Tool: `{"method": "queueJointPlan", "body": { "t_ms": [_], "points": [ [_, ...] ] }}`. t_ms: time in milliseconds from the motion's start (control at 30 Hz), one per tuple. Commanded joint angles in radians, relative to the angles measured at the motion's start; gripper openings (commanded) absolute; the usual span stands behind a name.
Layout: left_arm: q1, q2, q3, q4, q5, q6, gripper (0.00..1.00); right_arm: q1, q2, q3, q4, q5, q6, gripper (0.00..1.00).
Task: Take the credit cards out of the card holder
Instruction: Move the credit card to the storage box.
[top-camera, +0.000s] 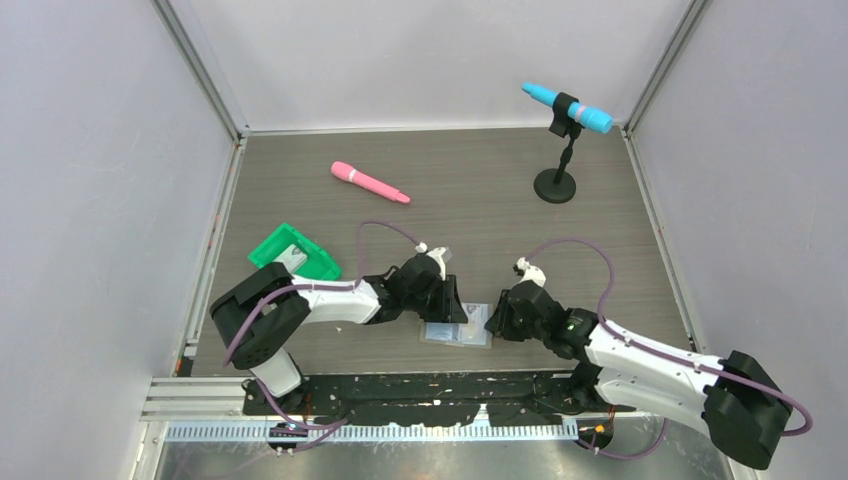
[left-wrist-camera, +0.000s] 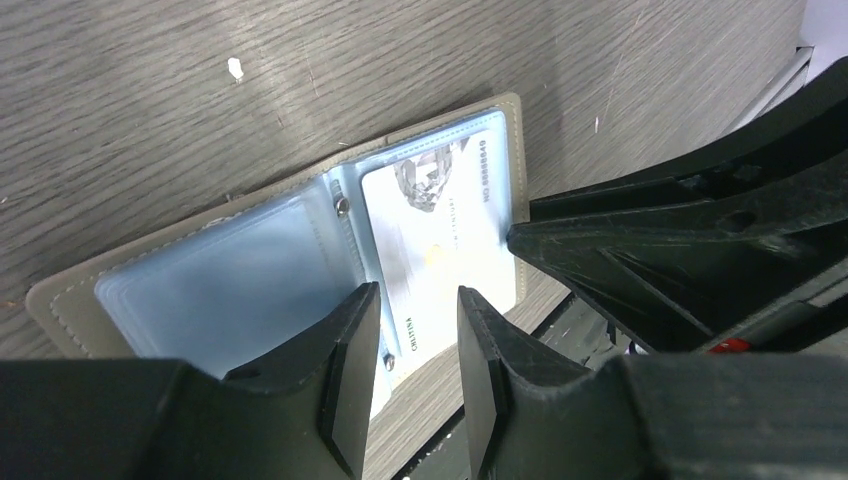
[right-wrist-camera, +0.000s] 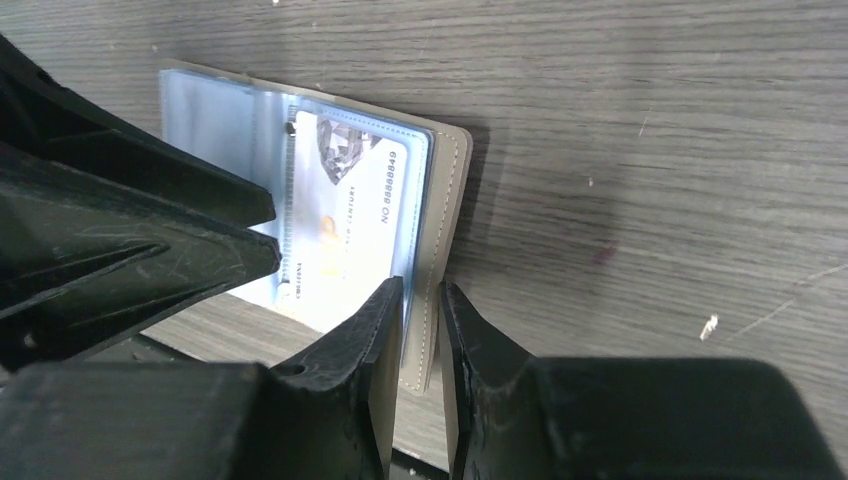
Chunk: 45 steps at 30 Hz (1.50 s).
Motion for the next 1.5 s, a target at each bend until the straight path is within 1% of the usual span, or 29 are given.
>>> {"method": "queueJointPlan", "body": {
  "t_ms": [0,100,467,633,800,1000,1167,1300,1467],
  "points": [
    [-0.004,-0.047,-0.010,-0.021,-0.021,0.019,0.37,-0.002,-0.067,0.087,-0.089,-0.009,-0.014,0.27],
    [-0.004,-0.052,-0.009,-0.026,-0.019,0.024,0.37,-0.002,-0.101,0.109,-0.100,-0.012,-0.015,0.27],
    [-0.004,-0.063,-0.004,-0.040,-0.025,0.039,0.36,0.000,-0.132,0.190,-0.102,-0.036,-0.013,0.24],
    [-0.004,-0.069,-0.009,-0.047,-0.031,0.044,0.36,0.000,-0.118,0.195,-0.054,-0.055,-0.010,0.23],
    [-0.003,-0.074,-0.017,-0.054,-0.036,0.048,0.36,0.000,-0.045,0.159,0.039,-0.089,0.007,0.22],
    [-0.002,-0.066,-0.015,-0.060,-0.035,0.052,0.36,-0.020,0.083,0.100,0.122,-0.069,-0.010,0.22],
    [-0.003,-0.060,0.002,-0.087,-0.026,0.068,0.36,-0.034,0.161,0.029,0.180,-0.076,0.018,0.19],
    [-0.002,-0.064,-0.006,-0.084,-0.030,0.068,0.36,-0.038,0.155,-0.030,0.203,-0.062,0.040,0.18],
    [-0.002,-0.057,-0.006,-0.068,-0.023,0.066,0.36,-0.040,0.127,-0.059,0.208,-0.056,0.053,0.18]
  ]
}}
